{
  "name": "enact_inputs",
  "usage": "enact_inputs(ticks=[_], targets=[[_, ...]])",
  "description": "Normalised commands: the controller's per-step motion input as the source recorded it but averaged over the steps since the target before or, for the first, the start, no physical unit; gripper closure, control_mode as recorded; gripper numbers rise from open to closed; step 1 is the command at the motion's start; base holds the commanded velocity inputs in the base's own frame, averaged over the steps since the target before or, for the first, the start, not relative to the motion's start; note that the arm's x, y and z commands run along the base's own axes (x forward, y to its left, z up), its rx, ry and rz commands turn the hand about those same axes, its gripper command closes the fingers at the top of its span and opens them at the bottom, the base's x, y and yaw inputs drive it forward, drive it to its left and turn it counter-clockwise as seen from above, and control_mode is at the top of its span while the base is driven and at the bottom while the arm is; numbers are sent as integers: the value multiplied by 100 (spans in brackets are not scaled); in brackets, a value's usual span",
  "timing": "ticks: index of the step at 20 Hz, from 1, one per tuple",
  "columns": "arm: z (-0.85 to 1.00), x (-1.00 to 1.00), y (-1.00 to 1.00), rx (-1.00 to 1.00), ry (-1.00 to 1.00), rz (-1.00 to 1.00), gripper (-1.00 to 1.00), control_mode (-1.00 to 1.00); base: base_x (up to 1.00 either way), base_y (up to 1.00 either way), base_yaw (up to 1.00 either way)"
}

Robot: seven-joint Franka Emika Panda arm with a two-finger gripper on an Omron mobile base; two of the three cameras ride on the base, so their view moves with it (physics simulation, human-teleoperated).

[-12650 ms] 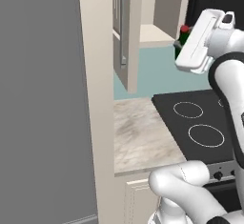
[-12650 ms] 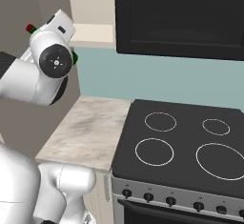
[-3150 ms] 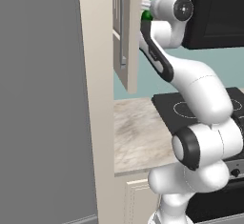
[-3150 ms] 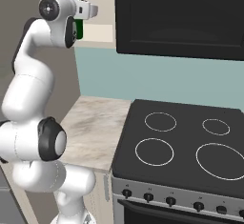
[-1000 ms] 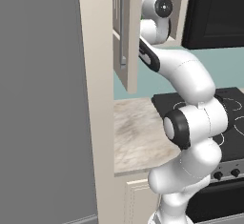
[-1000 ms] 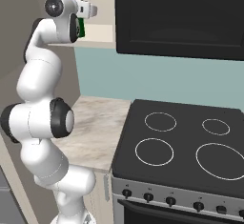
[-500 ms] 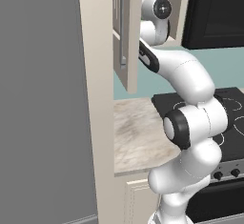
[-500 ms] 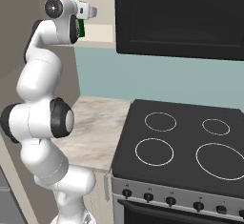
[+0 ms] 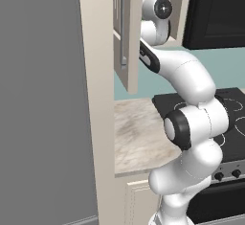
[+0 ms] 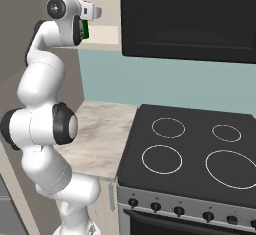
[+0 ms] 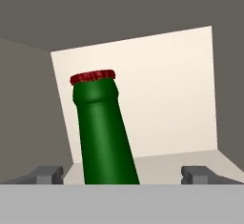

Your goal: Pick the beer from the counter and place it in the open cabinet.

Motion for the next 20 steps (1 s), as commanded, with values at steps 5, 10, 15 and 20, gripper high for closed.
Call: enact_inputs(ticks=[5, 10, 15, 20], targets=[[0, 0, 0, 0, 0, 0, -100, -100, 0, 0, 0], [1, -7, 0, 0, 0, 0, -100, -100, 0, 0, 0], [6, -9, 5, 0, -5, 5, -100, -100, 0, 0, 0], [9, -8, 6, 0, -12, 9, -100, -100, 0, 0, 0]])
